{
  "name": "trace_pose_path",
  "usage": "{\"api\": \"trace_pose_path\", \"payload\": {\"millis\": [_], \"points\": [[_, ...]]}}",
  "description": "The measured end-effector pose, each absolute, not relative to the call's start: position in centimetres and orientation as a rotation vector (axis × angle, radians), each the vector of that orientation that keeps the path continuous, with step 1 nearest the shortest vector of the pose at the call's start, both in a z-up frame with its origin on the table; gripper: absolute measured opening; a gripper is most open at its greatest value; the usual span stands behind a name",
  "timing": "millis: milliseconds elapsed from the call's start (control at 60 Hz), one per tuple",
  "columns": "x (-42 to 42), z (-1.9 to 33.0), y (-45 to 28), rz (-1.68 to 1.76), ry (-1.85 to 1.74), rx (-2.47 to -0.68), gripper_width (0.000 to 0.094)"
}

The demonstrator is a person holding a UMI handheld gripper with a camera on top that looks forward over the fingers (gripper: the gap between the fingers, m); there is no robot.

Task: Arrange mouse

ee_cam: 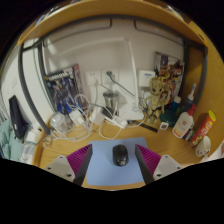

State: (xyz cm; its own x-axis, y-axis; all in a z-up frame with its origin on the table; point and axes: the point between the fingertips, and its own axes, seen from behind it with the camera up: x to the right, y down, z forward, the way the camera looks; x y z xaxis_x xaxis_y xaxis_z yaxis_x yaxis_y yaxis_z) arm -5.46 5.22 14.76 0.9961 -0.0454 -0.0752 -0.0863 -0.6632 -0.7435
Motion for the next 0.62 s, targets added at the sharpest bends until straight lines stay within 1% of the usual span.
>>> {"api": "trace_pose_path", "payload": {"millis": [133, 250, 400, 617], "points": [[-7.2, 21.7, 2.2, 0.07, 0.107, -2.23, 0.0856], [-8.6, 25.3, -0.5, 0.067, 0.104, -2.207, 0.0853], [-10.3, 27.9, -2.8, 0.075, 0.086, -2.18, 0.0856], [-11.5, 28.7, -4.7, 0.078, 0.083, -2.169, 0.0852]]}}
